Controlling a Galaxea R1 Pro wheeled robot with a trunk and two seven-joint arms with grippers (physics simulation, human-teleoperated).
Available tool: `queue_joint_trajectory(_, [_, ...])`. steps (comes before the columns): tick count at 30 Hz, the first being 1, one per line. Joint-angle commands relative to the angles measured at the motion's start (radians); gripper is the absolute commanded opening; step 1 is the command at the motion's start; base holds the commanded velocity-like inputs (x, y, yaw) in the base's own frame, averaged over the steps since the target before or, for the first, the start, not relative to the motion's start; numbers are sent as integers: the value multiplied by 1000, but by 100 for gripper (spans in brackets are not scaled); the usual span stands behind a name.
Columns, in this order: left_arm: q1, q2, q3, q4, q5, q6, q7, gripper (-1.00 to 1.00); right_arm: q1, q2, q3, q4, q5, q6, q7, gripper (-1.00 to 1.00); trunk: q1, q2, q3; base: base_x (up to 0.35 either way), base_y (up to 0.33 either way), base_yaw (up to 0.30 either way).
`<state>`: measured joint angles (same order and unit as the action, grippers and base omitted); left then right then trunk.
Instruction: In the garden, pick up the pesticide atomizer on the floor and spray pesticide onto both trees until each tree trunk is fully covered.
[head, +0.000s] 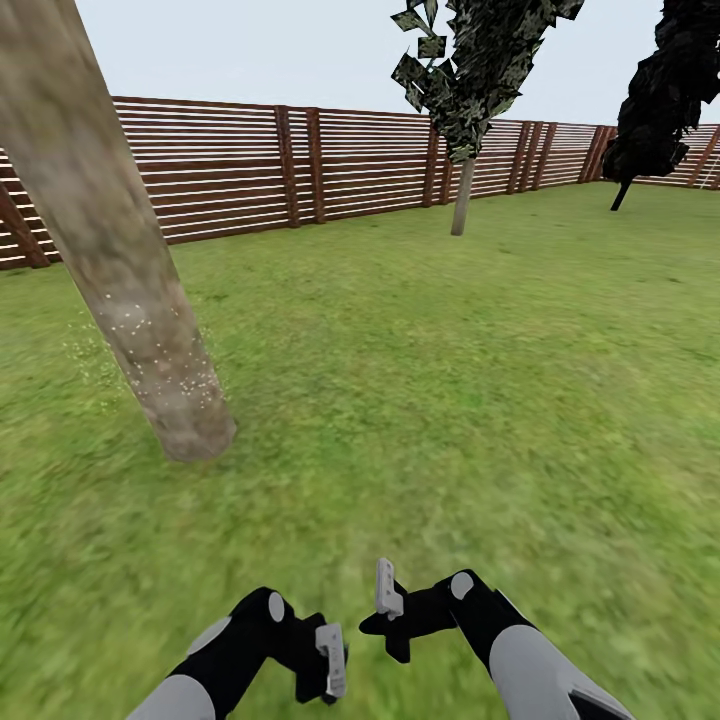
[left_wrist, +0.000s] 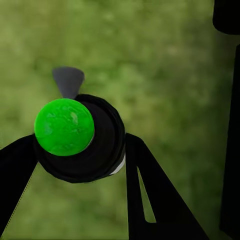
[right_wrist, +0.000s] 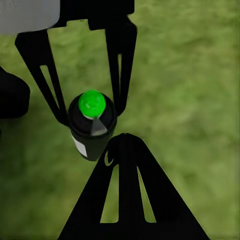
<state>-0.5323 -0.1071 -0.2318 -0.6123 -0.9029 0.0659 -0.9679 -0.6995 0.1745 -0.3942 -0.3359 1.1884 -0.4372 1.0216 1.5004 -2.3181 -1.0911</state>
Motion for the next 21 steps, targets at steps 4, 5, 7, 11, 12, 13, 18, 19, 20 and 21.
queue_joint_trajectory(4, [-1,0,3,-4,2,0,1,-100,0,0,0,0,0,0,0,-100,0,0,0,0,0,0])
queue_joint_trajectory(5, [-1,-1,3,-5,2,0,1,-100,0,0,0,0,0,0,0,-100,0,0,0,0,0,0])
queue_joint_trajectory(7, [-2,-2,5,-6,4,29,16,-100,0,0,0,0,0,0,0,-100,0,0,0,0,0,0])
queue_joint_trajectory(11, [-2,-8,5,-7,6,42,22,-100,0,0,0,0,0,0,0,-100,0,0,0,0,0,0])
queue_joint_trajectory(12, [-2,-13,5,-7,6,42,26,-100,0,0,0,0,0,0,0,-100,0,0,0,0,0,0])
queue_joint_trajectory(13, [-2,-16,5,-7,7,42,33,-100,0,0,0,0,0,0,0,-100,0,0,0,0,0,0])
queue_joint_trajectory(18, [-1,-25,6,-6,7,42,37,-100,0,0,0,0,0,0,0,-100,0,0,0,0,0,0])
queue_joint_trajectory(19, [-2,-27,6,-7,8,42,40,-100,0,0,0,0,0,0,0,-100,0,0,0,0,0,0])
queue_joint_trajectory(20, [-2,-28,6,-7,8,42,40,-100,0,0,0,0,0,0,0,-100,0,0,0,0,0,0])
queue_joint_trajectory(21, [-2,-29,6,-7,8,43,41,-100,0,0,0,0,0,0,0,-100,0,0,0,0,0,0])
